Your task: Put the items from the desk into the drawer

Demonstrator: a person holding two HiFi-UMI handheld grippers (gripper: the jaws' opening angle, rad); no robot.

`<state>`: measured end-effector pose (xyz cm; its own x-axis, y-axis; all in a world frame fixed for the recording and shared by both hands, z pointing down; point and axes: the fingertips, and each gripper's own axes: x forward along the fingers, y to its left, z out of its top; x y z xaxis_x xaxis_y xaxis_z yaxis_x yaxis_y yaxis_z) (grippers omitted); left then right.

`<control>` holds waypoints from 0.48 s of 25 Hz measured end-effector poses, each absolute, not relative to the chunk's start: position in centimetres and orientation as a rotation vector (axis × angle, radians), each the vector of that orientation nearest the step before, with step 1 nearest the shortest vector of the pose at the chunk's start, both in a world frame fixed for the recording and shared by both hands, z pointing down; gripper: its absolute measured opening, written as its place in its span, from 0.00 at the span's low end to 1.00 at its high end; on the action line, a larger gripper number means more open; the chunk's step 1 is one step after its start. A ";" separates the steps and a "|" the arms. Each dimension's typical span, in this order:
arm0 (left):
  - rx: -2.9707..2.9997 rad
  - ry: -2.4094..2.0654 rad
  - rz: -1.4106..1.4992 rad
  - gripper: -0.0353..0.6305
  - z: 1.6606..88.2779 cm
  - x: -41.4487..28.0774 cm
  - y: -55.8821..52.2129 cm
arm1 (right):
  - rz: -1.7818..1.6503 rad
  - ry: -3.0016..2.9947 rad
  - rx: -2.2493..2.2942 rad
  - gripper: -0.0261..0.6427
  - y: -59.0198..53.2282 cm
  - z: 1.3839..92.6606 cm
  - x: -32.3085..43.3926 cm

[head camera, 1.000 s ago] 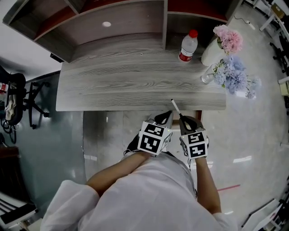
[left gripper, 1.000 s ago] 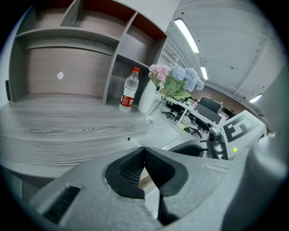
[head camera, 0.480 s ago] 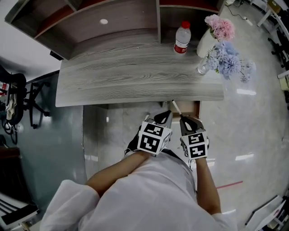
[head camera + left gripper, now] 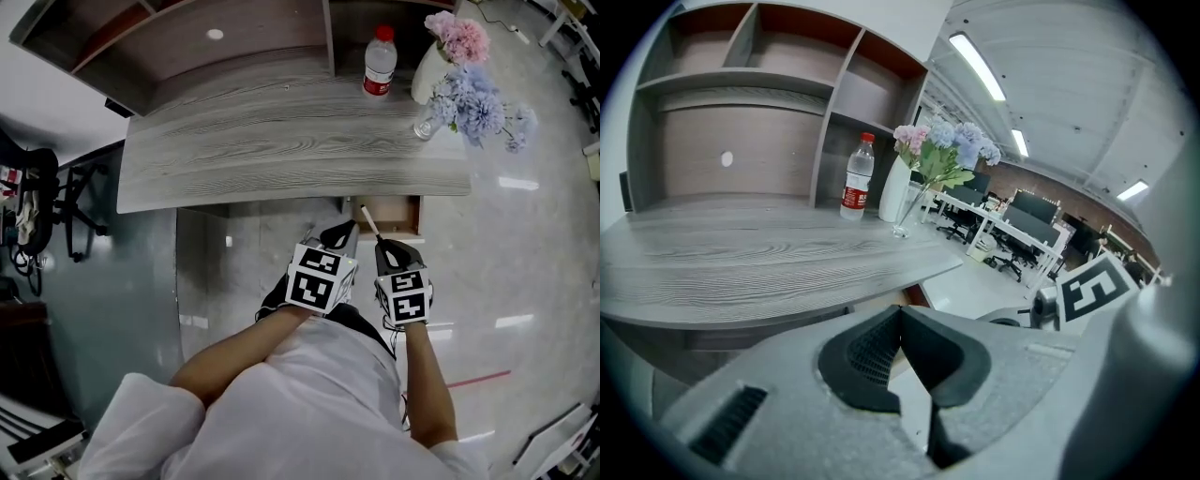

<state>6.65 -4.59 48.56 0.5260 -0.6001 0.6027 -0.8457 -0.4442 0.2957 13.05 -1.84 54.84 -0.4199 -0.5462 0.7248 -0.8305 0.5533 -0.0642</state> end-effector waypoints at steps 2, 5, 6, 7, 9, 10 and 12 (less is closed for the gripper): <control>2.195 -1.171 0.575 0.06 48.7 6.5 -4.6 | 0.571 -2.117 1.104 0.09 -2.0 55.9 13.1; 2.197 -1.177 0.583 0.06 48.9 6.5 -4.7 | 0.596 -2.091 1.106 0.09 -2.2 57.6 13.2; 2.197 -1.178 0.584 0.06 49.0 6.6 -4.7 | 0.603 -2.082 1.109 0.09 -2.4 58.1 13.3; 2.198 -1.177 0.586 0.06 49.1 6.7 -4.7 | 0.609 -2.075 1.114 0.09 -2.6 58.6 13.4; 2.199 -1.171 0.598 0.06 49.3 6.8 -4.7 | 0.620 -2.066 1.128 0.09 -3.0 59.4 13.4; 2.199 -1.166 0.607 0.06 49.5 6.7 -4.6 | 0.625 -2.063 1.133 0.09 -3.2 59.8 13.3; 2.198 -1.157 0.630 0.06 49.8 6.5 -4.5 | 0.630 -2.054 1.139 0.09 -3.7 60.5 13.1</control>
